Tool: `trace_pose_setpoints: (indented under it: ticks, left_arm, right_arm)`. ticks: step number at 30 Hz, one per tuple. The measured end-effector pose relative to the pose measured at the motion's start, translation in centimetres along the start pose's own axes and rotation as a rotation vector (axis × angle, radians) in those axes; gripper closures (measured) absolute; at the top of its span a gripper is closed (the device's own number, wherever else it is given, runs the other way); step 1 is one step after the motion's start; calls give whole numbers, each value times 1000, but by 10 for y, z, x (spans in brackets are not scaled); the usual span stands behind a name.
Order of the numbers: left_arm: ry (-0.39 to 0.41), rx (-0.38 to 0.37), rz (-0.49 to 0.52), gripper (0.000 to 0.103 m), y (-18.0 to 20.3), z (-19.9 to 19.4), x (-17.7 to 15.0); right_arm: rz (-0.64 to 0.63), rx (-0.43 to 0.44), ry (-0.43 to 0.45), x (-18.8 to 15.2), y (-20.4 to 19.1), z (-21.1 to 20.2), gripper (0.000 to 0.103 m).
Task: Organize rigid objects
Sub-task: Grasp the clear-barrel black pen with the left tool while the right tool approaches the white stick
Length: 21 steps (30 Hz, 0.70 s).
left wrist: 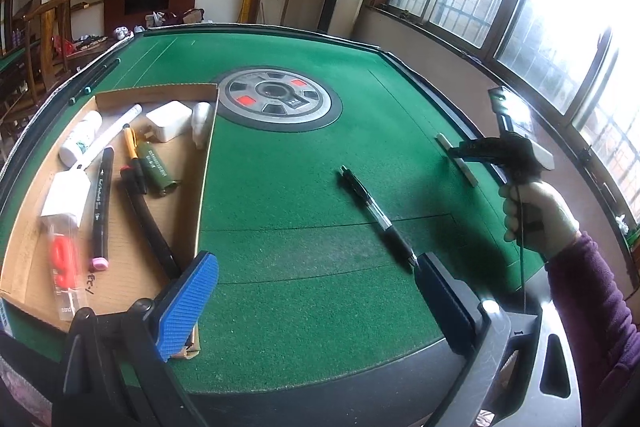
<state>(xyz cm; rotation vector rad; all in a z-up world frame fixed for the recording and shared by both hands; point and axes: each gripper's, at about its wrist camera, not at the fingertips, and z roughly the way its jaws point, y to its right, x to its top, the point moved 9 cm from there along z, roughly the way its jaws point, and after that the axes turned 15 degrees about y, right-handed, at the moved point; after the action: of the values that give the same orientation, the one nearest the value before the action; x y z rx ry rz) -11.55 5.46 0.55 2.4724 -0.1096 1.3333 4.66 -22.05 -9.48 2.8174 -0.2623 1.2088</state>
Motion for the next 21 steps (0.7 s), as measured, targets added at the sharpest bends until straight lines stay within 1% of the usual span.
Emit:
trace_pose_setpoints:
  ticks: [2, 5, 9, 11, 13, 16, 20, 21]
  left_arm:
    - [-6, -2, 8, 3, 3, 2, -1]
    - [-20, -8, 22, 3, 8, 10, -1]
    - [-40, -29, 47, 3, 22, 23, -2]
    - [-62, -39, 58, 3, 31, 35, -4]
    - [-88, -47, 68, 3, 42, 48, -7]
    - [-126, -36, 89, 3, 57, 71, -11]
    - [-173, -3, 113, 3, 71, 103, -19]
    - [-180, 9, 119, 4, 73, 110, -21]
  right_arm:
    - [2, 4, 3, -1, -4, -3, 90]
    - [20, 49, -7, -9, -7, -11, 90]
    - [80, 176, -48, -34, -25, -33, 90]
    - [86, 228, -41, -45, -37, -44, 90]
    - [82, 243, -8, -49, -45, -49, 90]
    - [78, 238, 64, -49, -47, -52, 90]
    - [109, 255, 76, -48, -45, -51, 90]
    - [111, 257, 78, -47, -52, -42, 90]
